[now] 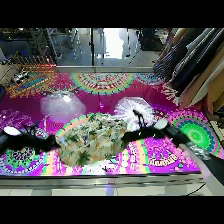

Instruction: Fold the clothes and pants, and hang the long-sleeved shirts on hangers.

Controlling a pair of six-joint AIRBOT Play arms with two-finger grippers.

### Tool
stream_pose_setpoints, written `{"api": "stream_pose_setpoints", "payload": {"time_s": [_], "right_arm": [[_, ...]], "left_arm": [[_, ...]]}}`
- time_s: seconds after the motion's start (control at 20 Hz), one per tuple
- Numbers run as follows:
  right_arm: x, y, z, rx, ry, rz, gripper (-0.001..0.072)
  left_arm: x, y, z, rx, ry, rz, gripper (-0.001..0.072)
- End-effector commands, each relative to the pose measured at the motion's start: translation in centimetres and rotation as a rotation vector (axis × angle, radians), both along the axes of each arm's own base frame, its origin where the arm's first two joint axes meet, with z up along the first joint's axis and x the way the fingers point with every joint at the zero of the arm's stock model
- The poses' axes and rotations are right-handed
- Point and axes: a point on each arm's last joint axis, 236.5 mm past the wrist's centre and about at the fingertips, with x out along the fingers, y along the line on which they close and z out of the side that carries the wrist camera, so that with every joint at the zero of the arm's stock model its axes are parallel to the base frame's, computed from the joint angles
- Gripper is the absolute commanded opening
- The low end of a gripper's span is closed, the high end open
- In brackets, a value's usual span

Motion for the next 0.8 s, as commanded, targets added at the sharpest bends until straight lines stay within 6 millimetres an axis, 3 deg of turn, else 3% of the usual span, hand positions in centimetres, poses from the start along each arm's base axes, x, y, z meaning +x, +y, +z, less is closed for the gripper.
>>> {"api": "stream_pose_setpoints", "payload": {"time_s": [0.0, 0.15, 0.25, 0.35, 0.45, 0.55, 0.75], "right_arm": [[2.4, -6.6, 11.6, -0.243, -0.246, 0.012, 0.0009], [0.2, -9.5, 26.2, -0.261, -0.553, -0.047, 0.0009], [-3.3, -9.5, 33.7, -0.239, -0.732, -0.073, 0.0009], [-7.0, -9.1, 39.6, -0.192, -0.891, -0.094, 0.0009], [-9.8, -9.3, 43.1, -0.183, -0.996, -0.116, 0.001], [-11.1, -9.7, 44.9, -0.181, -1.041, -0.145, 0.001], [-10.6, -11.1, 46.4, -0.212, -1.099, -0.214, 0.001]], "left_arm": [[6.7, 0.7, 12.9, -0.216, -0.339, 0.13, 0.0011], [9.0, 1.0, 26.3, -0.295, -0.678, 0.145, 0.001], [7.6, -0.5, 34.6, -0.356, -0.879, 0.108, 0.0011], [4.6, -2.3, 41.6, -0.417, -1.056, 0.061, 0.0011], [1.8, -3.5, 45.4, -0.387, -1.189, 0.021, 0.0011], [-0.1, -4.4, 46.9, -0.373, -1.238, 0.002, 0.0011], [-3.0, -5.9, 49.4, -0.45, -1.296, -0.038, 0.0011]]}}
